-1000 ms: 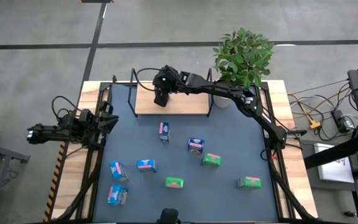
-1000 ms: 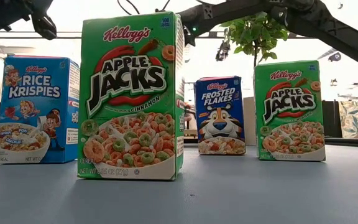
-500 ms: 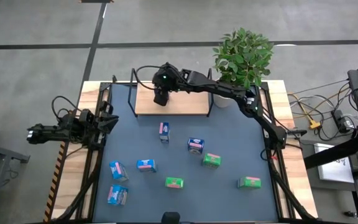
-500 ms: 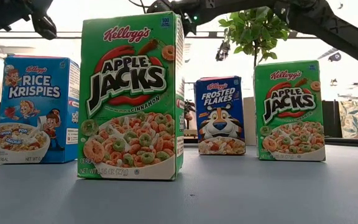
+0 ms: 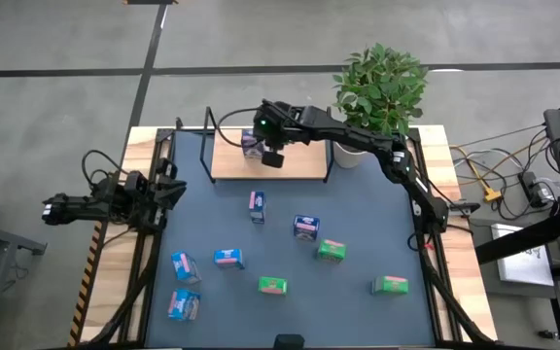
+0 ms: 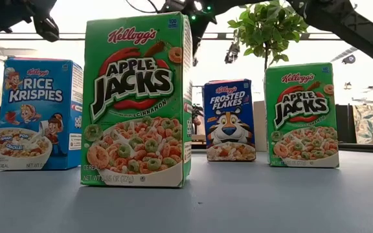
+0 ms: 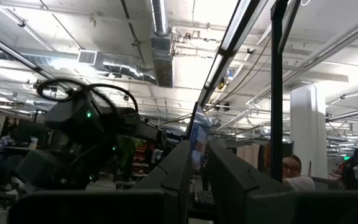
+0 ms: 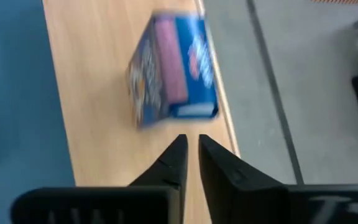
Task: Stack cereal on shelf
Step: Put the top right blue cereal box on the shelf
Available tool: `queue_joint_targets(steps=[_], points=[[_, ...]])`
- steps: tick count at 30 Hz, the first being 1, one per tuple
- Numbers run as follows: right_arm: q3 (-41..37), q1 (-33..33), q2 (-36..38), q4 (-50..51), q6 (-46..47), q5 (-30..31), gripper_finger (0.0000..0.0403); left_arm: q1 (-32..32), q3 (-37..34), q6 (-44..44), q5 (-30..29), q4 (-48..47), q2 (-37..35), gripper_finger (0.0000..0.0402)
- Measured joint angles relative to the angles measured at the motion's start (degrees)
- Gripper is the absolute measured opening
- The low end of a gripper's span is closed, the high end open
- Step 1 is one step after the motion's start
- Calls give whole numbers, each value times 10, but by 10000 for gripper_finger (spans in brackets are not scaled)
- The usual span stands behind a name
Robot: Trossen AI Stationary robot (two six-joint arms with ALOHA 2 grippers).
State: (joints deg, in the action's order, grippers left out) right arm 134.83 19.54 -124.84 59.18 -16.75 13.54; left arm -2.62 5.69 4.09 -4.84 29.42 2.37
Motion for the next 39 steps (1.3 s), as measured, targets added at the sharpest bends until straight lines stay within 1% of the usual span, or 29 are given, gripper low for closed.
queue_joint_targets(steps=[3, 8, 14, 22, 26, 30, 34, 39], points=[[-4, 0, -5, 23, 2, 0, 11, 0, 0, -3, 0, -1, 0, 38], [-5, 2, -24, 10, 1, 0, 9, 0, 0, -4, 0, -1, 0, 38], [-6, 3, -43, -46, -12, 0, 9, 0, 0, -6, 0, -3, 0, 38], [-6, 2, -43, -101, -17, -6, 9, 0, 0, -6, -1, -3, 0, 38], [-6, 2, -43, -105, -12, -31, 9, 0, 0, -6, -1, -2, 0, 38], [-6, 0, -46, -109, -13, -31, 9, 0, 0, -8, -1, -3, 0, 38], [-15, 0, -47, -147, -16, -38, 9, 0, 0, -15, -1, -2, 0, 38], [-27, -1, -47, -183, -19, -64, 9, 0, 0, -16, -1, 1, 0, 38]])
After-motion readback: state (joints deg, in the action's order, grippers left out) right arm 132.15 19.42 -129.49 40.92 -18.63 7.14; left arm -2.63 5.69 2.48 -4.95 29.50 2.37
